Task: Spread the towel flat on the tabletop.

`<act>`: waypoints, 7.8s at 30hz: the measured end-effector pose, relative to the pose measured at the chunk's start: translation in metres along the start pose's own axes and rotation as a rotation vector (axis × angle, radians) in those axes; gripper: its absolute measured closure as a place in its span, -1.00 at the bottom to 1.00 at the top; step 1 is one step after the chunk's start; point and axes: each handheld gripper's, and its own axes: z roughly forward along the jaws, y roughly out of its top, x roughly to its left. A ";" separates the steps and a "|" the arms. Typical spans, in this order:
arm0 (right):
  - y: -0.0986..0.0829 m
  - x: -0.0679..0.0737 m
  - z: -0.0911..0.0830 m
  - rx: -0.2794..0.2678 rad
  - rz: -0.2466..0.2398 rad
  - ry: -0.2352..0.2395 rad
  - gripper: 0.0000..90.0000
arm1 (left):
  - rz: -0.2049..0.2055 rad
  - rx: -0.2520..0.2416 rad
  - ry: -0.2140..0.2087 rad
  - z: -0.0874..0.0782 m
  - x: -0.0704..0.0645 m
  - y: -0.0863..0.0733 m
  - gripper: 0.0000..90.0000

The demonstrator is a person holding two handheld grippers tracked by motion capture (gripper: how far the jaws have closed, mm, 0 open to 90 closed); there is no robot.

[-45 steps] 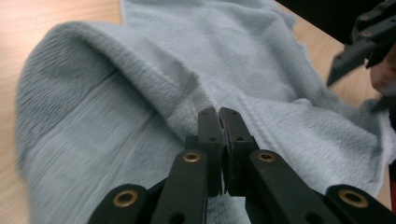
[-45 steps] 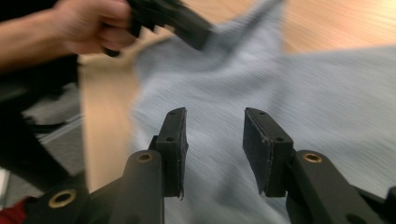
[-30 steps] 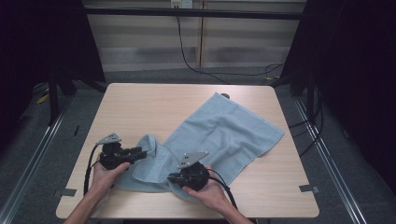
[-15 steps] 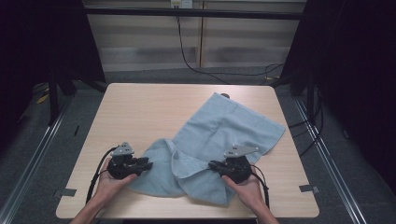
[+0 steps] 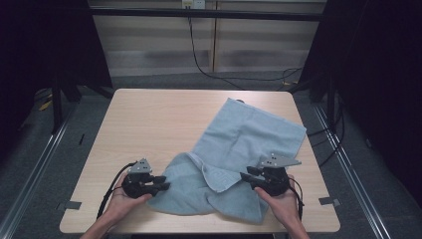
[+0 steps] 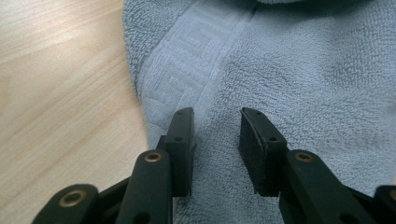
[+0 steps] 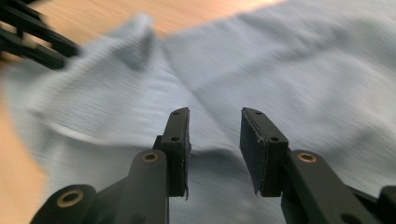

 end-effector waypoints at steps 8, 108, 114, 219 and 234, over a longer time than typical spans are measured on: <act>0.019 0.041 0.031 -0.010 -0.034 0.249 0.21 | -0.006 -0.011 -0.007 0.000 0.002 -0.001 0.43; 0.061 -0.021 -0.027 -0.130 -0.053 -0.001 1.00 | -0.026 -0.373 -0.055 -0.078 0.005 0.044 0.86; 0.015 0.009 -0.077 -0.143 -0.063 0.046 1.00 | 0.021 -0.333 -0.135 -0.081 -0.035 0.019 0.84; -0.047 -0.001 -0.004 0.103 0.019 0.049 0.18 | -0.069 -0.050 0.011 -0.014 0.002 0.001 0.00; 0.000 -0.033 0.044 0.104 -0.045 0.016 0.08 | -0.132 -0.104 0.139 0.006 0.055 0.035 0.03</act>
